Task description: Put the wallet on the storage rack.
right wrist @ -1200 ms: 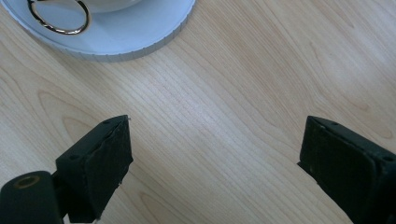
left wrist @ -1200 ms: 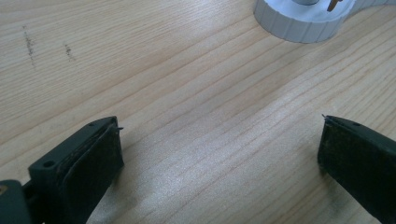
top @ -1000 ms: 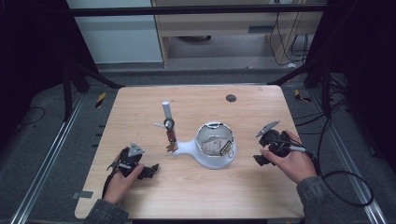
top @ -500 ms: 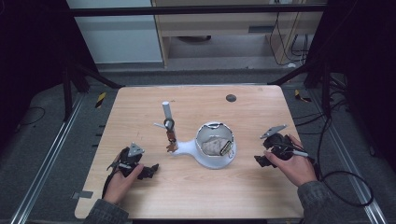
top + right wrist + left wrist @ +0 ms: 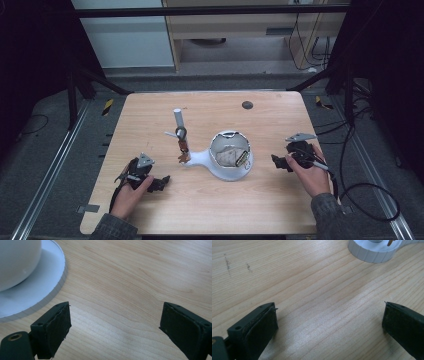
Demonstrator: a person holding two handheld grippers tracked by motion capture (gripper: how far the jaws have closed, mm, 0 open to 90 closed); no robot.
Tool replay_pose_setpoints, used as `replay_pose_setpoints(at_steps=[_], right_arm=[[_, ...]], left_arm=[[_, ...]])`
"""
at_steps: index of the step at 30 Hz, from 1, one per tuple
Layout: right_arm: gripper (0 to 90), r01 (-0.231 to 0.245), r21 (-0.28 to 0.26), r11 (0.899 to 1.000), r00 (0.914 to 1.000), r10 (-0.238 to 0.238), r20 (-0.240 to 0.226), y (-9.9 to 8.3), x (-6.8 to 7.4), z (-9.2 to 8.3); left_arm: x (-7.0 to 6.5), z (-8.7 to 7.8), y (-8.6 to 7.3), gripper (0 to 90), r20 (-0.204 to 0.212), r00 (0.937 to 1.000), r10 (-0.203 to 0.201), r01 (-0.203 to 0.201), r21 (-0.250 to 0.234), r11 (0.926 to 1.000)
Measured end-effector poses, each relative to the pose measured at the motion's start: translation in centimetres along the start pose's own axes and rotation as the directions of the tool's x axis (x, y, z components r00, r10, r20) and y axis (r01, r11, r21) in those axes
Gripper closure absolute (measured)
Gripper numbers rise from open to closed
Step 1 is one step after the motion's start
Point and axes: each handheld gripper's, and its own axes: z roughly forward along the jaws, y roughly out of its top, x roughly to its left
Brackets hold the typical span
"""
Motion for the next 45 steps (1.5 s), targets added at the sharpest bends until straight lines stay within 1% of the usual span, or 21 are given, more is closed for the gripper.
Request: replay_pose_setpoints(at_steps=[1,2,5,7,8,11,14,19,20,22,23,24,25,26,28,30,38,45], right_arm=[[9.4,0.000,0.000,1.000,1.0000,0.000,0.000,0.0,0.0,0.0],[9.5,-0.006,0.001,1.000,0.9999,0.006,0.011,0.1,-0.1,0.5],[9.4,-0.034,-0.002,0.999,0.9994,0.034,0.002,0.1,-0.4,1.0],[9.4,-0.040,-0.007,0.999,0.9992,0.040,0.004,0.0,-0.4,1.2],[8.6,-0.053,-0.007,0.999,0.9986,0.053,-0.001,0.0,-0.6,1.7],[6.5,-0.087,-0.001,0.996,0.9961,0.087,-0.013,-0.2,-0.8,2.2],[5.5,-0.108,0.004,0.994,0.9941,0.108,-0.007,-0.4,-0.9,2.7],[4.6,-0.100,0.016,0.995,0.9950,0.100,-0.001,-0.7,-0.7,3.5],[4.8,-0.095,0.020,0.995,0.9955,0.095,0.004,-0.9,-0.6,4.0],[5.5,-0.099,0.014,0.995,0.9951,0.098,0.009,-1.1,-0.4,4.3],[5.6,-0.095,0.007,0.995,0.9954,0.094,0.017,-1.4,-0.4,4.5],[5.6,-0.092,0.013,0.996,0.9955,0.091,0.026,-1.4,-0.4,4.6],[5.5,-0.098,0.012,0.995,0.9948,0.098,0.030,-1.6,-0.4,4.7],[5.3,-0.104,0.011,0.995,0.9944,0.103,0.023,-1.7,-0.4,4.9],[4.4,-0.105,0.009,0.994,0.9942,0.104,0.027,-2.0,-0.4,5.1],[4.1,-0.117,-0.003,0.993,0.9928,0.117,0.028,-2.1,-0.4,5.2],[3.3,-0.125,-0.036,0.992,0.9913,0.126,0.038,-2.5,-0.2,5.2],[2.8,-0.132,-0.037,0.991,0.9900,0.134,0.046,-2.6,-0.1,5.2]], left_arm=[[0.0,0.0,0.0,0.0,0.000,1.0000,0.000,0.000,0.000,1.0000],[0.0,0.0,0.0,0.0,0.000,1.0000,0.000,0.000,0.000,1.0000],[0.0,0.0,0.0,0.0,0.000,1.0000,-0.001,0.001,0.000,1.0000],[0.0,0.0,0.0,0.0,0.001,1.0000,-0.002,0.002,0.000,1.0000],[0.0,0.0,0.0,0.0,0.001,1.0000,-0.003,0.003,0.000,1.0000],[0.0,0.0,0.0,0.0,0.001,1.0000,-0.002,0.002,0.000,1.0000],[0.0,0.0,0.0,0.0,0.003,1.0000,-0.001,0.001,0.000,1.0000],[0.0,0.0,0.0,0.0,0.003,1.0000,-0.001,0.001,0.000,1.0000],[0.0,0.0,0.0,0.0,0.002,1.0000,-0.001,0.001,0.000,1.0000],[0.0,0.0,0.0,0.0,0.002,1.0000,-0.001,0.001,0.000,1.0000],[0.0,0.0,0.0,0.0,0.002,1.0000,-0.002,0.002,0.000,1.0000],[0.0,0.0,0.0,0.0,0.002,1.0000,-0.001,0.001,0.000,1.0000],[0.0,0.0,0.0,0.0,0.002,1.0000,-0.002,0.002,0.000,1.0000],[0.0,0.0,0.0,0.0,0.002,1.0000,-0.001,0.001,0.000,1.0000],[0.0,0.0,0.0,0.0,0.002,1.0000,-0.002,0.002,0.000,1.0000],[0.0,0.0,0.0,0.0,0.002,1.0000,-0.001,0.001,0.000,1.0000],[0.1,0.0,0.0,0.0,0.002,1.0000,-0.001,0.001,0.000,1.0000],[0.1,0.0,0.0,0.0,0.003,1.0000,0.000,0.000,0.000,1.0000]])
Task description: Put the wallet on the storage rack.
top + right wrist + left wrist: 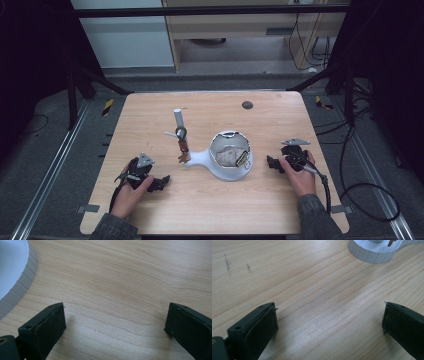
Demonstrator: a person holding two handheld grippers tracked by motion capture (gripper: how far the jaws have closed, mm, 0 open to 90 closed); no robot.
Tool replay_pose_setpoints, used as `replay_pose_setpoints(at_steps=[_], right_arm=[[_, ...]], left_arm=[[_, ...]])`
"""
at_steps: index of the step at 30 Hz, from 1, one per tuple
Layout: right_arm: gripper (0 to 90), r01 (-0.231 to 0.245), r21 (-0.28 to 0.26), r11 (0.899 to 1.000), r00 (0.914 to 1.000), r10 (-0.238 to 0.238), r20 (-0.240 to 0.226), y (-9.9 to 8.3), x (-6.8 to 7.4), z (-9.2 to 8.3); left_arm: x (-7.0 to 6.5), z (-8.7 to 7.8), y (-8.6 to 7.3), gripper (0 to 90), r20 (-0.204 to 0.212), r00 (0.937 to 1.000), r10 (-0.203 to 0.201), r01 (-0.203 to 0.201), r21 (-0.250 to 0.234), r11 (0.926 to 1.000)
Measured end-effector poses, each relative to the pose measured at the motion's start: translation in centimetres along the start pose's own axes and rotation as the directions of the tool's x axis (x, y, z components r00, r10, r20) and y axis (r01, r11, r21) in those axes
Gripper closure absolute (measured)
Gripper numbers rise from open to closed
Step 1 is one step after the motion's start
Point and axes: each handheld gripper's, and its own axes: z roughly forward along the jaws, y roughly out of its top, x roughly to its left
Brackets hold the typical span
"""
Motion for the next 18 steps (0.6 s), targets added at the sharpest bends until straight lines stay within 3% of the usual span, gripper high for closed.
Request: replay_pose_setpoints(at_steps=[9,18], right_arm=[[2.7,-0.034,0.002,0.999,0.9988,0.034,0.036,-0.5,0.8,-0.5],[2.7,-0.026,-0.001,1.000,0.9993,0.026,0.026,-1.0,1.1,-1.0]], left_arm=[[0.2,0.1,0.1,0.0,0.006,1.0000,0.006,-0.006,0.000,1.0000],[0.2,0.2,0.2,0.0,0.007,0.9999,0.008,-0.008,0.000,1.0000]])
